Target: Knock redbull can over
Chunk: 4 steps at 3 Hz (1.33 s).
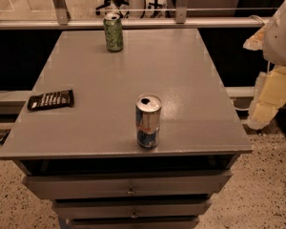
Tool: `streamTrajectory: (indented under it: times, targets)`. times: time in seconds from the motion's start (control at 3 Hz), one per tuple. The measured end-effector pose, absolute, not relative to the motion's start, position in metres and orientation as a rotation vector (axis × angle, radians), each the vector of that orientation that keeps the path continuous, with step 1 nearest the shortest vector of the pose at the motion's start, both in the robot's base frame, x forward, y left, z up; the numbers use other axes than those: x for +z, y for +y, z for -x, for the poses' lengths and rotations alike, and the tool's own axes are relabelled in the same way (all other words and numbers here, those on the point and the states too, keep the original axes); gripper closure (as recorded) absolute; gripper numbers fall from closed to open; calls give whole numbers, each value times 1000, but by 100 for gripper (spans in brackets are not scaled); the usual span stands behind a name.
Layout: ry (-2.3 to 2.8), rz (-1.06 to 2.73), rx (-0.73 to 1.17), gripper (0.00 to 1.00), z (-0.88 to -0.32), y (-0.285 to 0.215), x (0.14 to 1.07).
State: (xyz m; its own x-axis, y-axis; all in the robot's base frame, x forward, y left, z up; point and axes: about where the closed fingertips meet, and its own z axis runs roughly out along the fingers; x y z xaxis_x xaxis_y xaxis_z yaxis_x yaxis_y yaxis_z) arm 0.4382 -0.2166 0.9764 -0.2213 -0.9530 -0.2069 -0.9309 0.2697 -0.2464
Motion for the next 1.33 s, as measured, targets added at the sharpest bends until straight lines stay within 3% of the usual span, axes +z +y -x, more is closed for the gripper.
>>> streamTrajectory:
  times: [0.33,1.33]
  targets:
    - [2225,1722,-85,0,-438,-213,976]
    - [2098,1500,449,0,-421,-96,939]
